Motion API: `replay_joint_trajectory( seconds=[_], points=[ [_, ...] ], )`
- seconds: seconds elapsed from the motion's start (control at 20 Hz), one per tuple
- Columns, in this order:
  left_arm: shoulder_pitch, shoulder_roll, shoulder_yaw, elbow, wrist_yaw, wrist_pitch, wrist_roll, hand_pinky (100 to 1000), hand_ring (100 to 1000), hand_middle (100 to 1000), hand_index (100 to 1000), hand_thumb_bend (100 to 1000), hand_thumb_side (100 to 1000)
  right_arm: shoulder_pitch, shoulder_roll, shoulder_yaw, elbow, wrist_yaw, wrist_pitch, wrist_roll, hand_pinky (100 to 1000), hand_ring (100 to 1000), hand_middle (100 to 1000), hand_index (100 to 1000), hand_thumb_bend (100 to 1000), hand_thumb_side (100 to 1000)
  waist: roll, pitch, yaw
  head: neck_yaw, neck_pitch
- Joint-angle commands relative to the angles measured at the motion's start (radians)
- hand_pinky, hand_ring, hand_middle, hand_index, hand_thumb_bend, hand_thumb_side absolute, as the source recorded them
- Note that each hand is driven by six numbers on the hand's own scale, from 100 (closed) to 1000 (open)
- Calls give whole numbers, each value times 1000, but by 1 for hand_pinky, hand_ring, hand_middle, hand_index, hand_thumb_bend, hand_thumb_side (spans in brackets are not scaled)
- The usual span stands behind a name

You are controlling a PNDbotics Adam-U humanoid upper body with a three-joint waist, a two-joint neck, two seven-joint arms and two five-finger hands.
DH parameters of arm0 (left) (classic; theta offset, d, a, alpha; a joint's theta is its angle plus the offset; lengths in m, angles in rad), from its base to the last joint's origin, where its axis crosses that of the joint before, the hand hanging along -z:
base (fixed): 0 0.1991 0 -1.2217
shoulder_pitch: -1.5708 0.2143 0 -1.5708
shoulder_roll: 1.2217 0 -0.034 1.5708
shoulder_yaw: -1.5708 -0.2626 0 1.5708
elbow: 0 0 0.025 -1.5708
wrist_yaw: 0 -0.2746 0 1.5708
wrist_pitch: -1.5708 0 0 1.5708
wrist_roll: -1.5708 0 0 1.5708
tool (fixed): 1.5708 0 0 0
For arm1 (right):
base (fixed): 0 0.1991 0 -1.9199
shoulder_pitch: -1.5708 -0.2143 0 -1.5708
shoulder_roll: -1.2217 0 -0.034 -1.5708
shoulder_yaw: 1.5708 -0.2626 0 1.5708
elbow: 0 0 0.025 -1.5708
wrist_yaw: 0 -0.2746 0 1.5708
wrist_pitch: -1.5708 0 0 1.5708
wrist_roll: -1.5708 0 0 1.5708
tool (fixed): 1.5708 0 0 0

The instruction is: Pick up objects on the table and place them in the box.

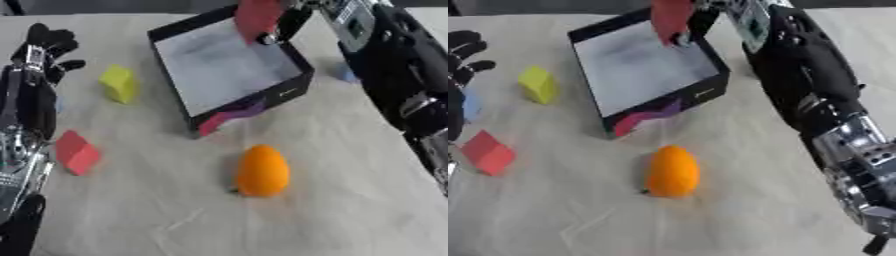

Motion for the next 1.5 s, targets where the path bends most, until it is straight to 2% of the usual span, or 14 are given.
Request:
replay_joint_trajectory(
  seconds=[0.05, 0.2, 0.3, 0.35, 0.45, 0.6, 0.75, 1.0, 1.25, 1.5],
  points=[
    [-18, 10, 0, -15, 4, -1, -6, 715, 804, 717, 729, 291, 783, -15, 4, -14, 9, 39, -5, -18, 725, 651, 595, 641, 357, 100, 8, -8, 4, -4, -12],
    [-21, 8, -1, -16, 4, -1, -8, 714, 804, 717, 729, 290, 783, -9, 9, -17, 19, 71, -6, -28, 741, 699, 640, 683, 456, 100, 8, -6, 6, -2, -12],
    [-22, 8, -2, -16, 5, -1, -9, 714, 804, 717, 729, 290, 784, -6, 10, -17, 22, 104, -1, -41, 749, 724, 664, 707, 475, 100, 8, -5, 7, -1, -12],
    [-22, 8, -2, -16, 5, -1, -9, 714, 805, 718, 730, 290, 785, -4, 10, -17, 22, 120, -1, -48, 788, 806, 760, 800, 523, 220, 8, -5, 7, 0, -12],
    [-22, 8, -2, -15, 5, 0, -10, 714, 806, 718, 730, 289, 787, -1, 9, -16, 15, 152, -4, -67, 818, 853, 811, 858, 588, 302, 8, -4, 6, 2, -11],
    [-22, 9, -2, -15, 4, 1, -12, 714, 806, 719, 730, 289, 786, -3, 5, -18, 1, 185, -14, -98, 838, 878, 842, 885, 635, 339, 8, -4, 4, 2, -10],
    [-21, 10, -2, -15, 4, 1, -12, 714, 806, 720, 730, 289, 785, -5, -1, -23, -7, 188, -12, -113, 832, 869, 838, 887, 634, 337, 8, -5, 1, 2, -10],
    [-16, 14, 1, -14, 2, 1, -11, 713, 807, 721, 729, 287, 786, -23, -43, -29, -26, 105, -7, -96, 829, 862, 832, 876, 606, 325, 6, -8, -7, 8, -6],
    [-6, 24, 6, -12, -1, 1, -6, 713, 808, 723, 729, 286, 787, -53, -151, -54, -34, -57, 6, 3, 834, 879, 853, 879, 600, 317, 0, -15, -21, 24, -5],
    [6, 36, 11, -10, -4, 0, -2, 713, 809, 724, 729, 284, 789, -39, -267, -69, -70, -191, 33, 70, 832, 881, 858, 879, 598, 308, -3, -18, -34, 34, -3]
  ],
)
